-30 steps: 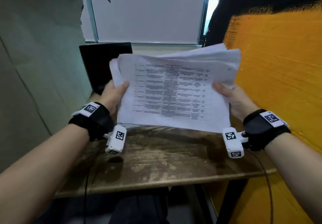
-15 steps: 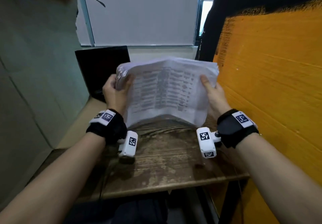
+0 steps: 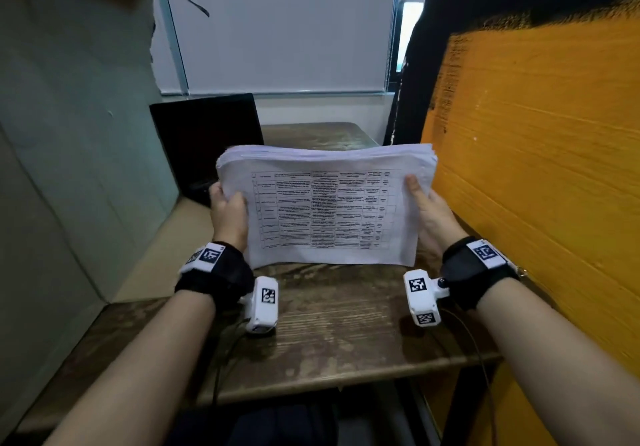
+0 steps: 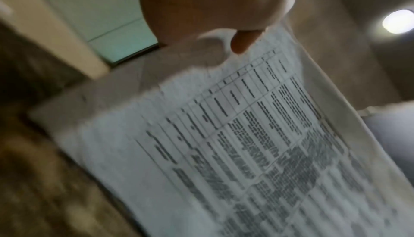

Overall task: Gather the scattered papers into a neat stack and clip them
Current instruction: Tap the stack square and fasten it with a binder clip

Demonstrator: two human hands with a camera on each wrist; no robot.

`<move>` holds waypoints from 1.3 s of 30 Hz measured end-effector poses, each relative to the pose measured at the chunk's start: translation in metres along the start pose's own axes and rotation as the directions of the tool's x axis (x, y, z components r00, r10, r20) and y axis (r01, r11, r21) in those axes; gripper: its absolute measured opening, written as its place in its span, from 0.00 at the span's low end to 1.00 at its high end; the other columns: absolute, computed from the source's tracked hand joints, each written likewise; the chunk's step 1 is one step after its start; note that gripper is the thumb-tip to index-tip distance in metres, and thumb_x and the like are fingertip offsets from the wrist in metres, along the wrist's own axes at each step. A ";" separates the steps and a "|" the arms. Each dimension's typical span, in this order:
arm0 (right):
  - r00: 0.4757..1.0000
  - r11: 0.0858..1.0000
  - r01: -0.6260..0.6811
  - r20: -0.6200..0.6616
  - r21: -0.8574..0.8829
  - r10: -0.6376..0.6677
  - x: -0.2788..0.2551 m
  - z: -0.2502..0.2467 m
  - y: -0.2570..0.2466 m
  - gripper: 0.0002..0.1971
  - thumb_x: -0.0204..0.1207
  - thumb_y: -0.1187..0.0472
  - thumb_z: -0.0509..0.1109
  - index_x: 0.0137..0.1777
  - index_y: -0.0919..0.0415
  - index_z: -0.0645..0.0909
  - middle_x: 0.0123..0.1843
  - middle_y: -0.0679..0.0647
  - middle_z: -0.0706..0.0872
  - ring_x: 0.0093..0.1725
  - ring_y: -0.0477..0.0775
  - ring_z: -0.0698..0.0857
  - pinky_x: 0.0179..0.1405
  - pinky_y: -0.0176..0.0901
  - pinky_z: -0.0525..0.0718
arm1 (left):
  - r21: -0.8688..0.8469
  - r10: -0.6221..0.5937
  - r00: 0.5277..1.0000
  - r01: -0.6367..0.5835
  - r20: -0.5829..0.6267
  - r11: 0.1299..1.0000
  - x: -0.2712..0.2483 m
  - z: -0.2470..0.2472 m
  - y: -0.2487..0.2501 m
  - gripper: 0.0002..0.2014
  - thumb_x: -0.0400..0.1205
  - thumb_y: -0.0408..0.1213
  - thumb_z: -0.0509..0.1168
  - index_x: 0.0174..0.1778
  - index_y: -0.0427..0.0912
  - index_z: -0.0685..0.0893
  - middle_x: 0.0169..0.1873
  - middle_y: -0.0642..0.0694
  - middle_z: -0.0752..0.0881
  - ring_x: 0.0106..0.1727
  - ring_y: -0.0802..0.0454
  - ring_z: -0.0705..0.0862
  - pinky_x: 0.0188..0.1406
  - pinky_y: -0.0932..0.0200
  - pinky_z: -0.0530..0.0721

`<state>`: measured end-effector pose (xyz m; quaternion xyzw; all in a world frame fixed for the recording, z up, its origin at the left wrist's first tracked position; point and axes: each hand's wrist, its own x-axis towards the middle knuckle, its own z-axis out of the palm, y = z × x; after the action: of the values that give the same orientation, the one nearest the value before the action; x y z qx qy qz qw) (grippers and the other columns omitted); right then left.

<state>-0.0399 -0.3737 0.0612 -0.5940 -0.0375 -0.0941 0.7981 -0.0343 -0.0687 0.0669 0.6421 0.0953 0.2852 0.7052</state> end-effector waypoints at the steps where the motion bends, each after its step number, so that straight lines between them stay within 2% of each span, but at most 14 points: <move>1: 1.000 1.000 -0.007 0.014 0.016 0.007 0.001 -0.003 0.000 0.30 0.69 0.42 0.72 0.65 0.62 0.81 0.60 0.59 0.90 0.59 0.58 0.89 0.61 0.56 0.85 | 0.048 -0.005 0.999 0.004 0.037 0.999 0.001 -0.001 -0.002 0.26 0.70 0.39 0.58 0.67 0.40 0.73 0.49 0.44 0.82 0.51 0.47 0.79 0.51 0.53 0.77; 4: 0.998 0.999 -0.012 0.062 0.052 0.009 0.000 -0.008 0.000 0.32 0.69 0.42 0.70 0.68 0.62 0.80 0.63 0.62 0.88 0.63 0.61 0.87 0.59 0.59 0.85 | 0.060 0.023 1.000 -0.023 0.002 0.998 0.002 -0.003 -0.005 0.26 0.77 0.33 0.61 0.73 0.38 0.68 0.59 0.44 0.81 0.59 0.48 0.80 0.60 0.53 0.78; 7: 0.996 0.999 0.002 0.094 0.034 -0.005 -0.002 -0.006 -0.001 0.33 0.70 0.41 0.67 0.69 0.63 0.79 0.63 0.61 0.88 0.62 0.61 0.87 0.59 0.59 0.86 | 0.070 0.014 0.995 -0.021 0.096 0.997 0.000 0.000 -0.003 0.26 0.69 0.36 0.59 0.65 0.37 0.75 0.50 0.43 0.82 0.52 0.47 0.80 0.44 0.58 0.78; 11: 0.994 0.990 -0.009 0.113 0.138 -0.007 -0.003 -0.009 -0.005 0.30 0.69 0.42 0.66 0.66 0.62 0.79 0.59 0.60 0.90 0.59 0.58 0.90 0.48 0.53 0.90 | -0.036 0.004 0.998 -0.002 0.062 0.999 0.002 0.005 -0.002 0.28 0.74 0.31 0.59 0.73 0.39 0.70 0.62 0.42 0.81 0.60 0.48 0.81 0.50 0.61 0.77; 13: 0.991 0.992 -0.021 0.136 0.121 0.004 -0.002 -0.010 -0.005 0.33 0.69 0.42 0.65 0.69 0.63 0.78 0.62 0.62 0.89 0.62 0.60 0.88 0.52 0.55 0.89 | 0.030 0.023 0.986 -0.029 0.166 0.999 0.001 0.006 -0.003 0.30 0.69 0.32 0.59 0.72 0.40 0.71 0.58 0.45 0.81 0.56 0.51 0.81 0.49 0.59 0.79; 15: 0.989 0.996 -0.025 0.145 0.087 0.013 -0.001 -0.012 -0.003 0.36 0.70 0.40 0.65 0.73 0.64 0.75 0.65 0.63 0.86 0.66 0.62 0.85 0.60 0.59 0.86 | -0.036 -0.008 0.995 0.012 0.096 0.999 0.007 0.007 -0.004 0.31 0.72 0.29 0.58 0.75 0.40 0.69 0.64 0.42 0.79 0.64 0.48 0.78 0.61 0.51 0.79; 19: 0.990 0.998 -0.027 0.137 0.058 0.019 0.000 -0.014 -0.004 0.37 0.70 0.39 0.62 0.72 0.64 0.77 0.65 0.62 0.87 0.66 0.60 0.85 0.59 0.53 0.87 | -0.072 -0.166 0.976 0.177 0.145 0.982 0.022 0.008 -0.007 0.20 0.61 0.35 0.57 0.49 0.45 0.81 0.39 0.44 0.81 0.44 0.45 0.80 0.39 0.54 0.77; 25: 0.993 0.998 -0.010 0.118 0.069 0.002 0.002 -0.010 -0.005 0.26 0.79 0.45 0.62 0.69 0.62 0.79 0.62 0.60 0.89 0.61 0.58 0.88 0.54 0.51 0.89 | -0.114 -0.075 0.973 0.102 0.216 0.988 0.023 0.016 0.007 0.13 0.67 0.28 0.56 0.39 0.48 0.80 0.30 0.47 0.76 0.32 0.51 0.73 0.32 0.59 0.70; 28: 0.999 0.998 0.018 0.043 0.057 -0.020 0.002 0.001 -0.005 0.26 0.79 0.49 0.67 0.71 0.67 0.77 0.62 0.63 0.88 0.60 0.60 0.89 0.60 0.57 0.86 | -0.056 -0.010 0.979 0.022 0.201 0.998 0.021 0.023 0.014 0.15 0.69 0.28 0.56 0.46 0.50 0.79 0.37 0.42 0.79 0.38 0.46 0.78 0.36 0.55 0.77; 30: 0.999 0.998 0.000 0.038 0.057 -0.002 -0.001 0.001 -0.004 0.32 0.75 0.46 0.69 0.74 0.66 0.75 0.66 0.64 0.86 0.64 0.62 0.86 0.65 0.61 0.83 | 0.027 0.010 0.979 -0.016 0.205 0.999 0.024 0.021 0.012 0.22 0.64 0.33 0.59 0.54 0.54 0.79 0.48 0.40 0.82 0.47 0.43 0.82 0.47 0.46 0.84; 32: 0.996 0.998 -0.029 0.083 0.061 0.024 0.000 -0.005 -0.001 0.32 0.75 0.46 0.67 0.74 0.65 0.74 0.67 0.63 0.85 0.66 0.62 0.85 0.63 0.58 0.85 | 0.084 0.002 0.977 -0.020 0.214 0.996 0.028 0.013 0.007 0.27 0.67 0.31 0.60 0.63 0.54 0.73 0.53 0.41 0.81 0.52 0.46 0.82 0.52 0.52 0.86; 34: 0.992 0.998 -0.046 0.122 0.044 0.041 -0.003 -0.009 -0.002 0.25 0.79 0.49 0.64 0.70 0.64 0.79 0.65 0.62 0.86 0.65 0.61 0.86 0.58 0.52 0.86 | 0.070 -0.060 0.962 0.043 0.267 0.997 0.031 0.004 -0.002 0.30 0.70 0.26 0.61 0.70 0.41 0.67 0.52 0.39 0.81 0.51 0.45 0.81 0.42 0.56 0.85; 36: 0.987 0.998 -0.045 0.159 0.044 0.037 -0.003 -0.014 -0.003 0.16 0.86 0.57 0.58 0.63 0.61 0.85 0.60 0.59 0.90 0.60 0.56 0.89 0.54 0.48 0.86 | 0.026 -0.126 0.938 0.125 0.324 0.992 0.033 -0.003 -0.007 0.33 0.65 0.28 0.62 0.70 0.38 0.70 0.50 0.33 0.84 0.48 0.40 0.83 0.33 0.54 0.84; 39: 0.991 1.000 -0.008 0.133 0.025 0.004 -0.002 -0.018 -0.006 0.25 0.79 0.50 0.62 0.71 0.66 0.77 0.66 0.63 0.86 0.66 0.61 0.85 0.64 0.55 0.83 | -0.068 -0.187 0.888 0.236 0.420 0.969 0.027 -0.005 -0.005 0.21 0.69 0.21 0.57 0.57 0.39 0.78 0.35 0.42 0.88 0.36 0.46 0.87 0.32 0.55 0.86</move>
<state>-0.0442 -0.3918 0.0609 -0.5888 -0.0899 -0.0516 0.8016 -0.0131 -0.0505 0.0675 0.6306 -0.0021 0.0706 0.7729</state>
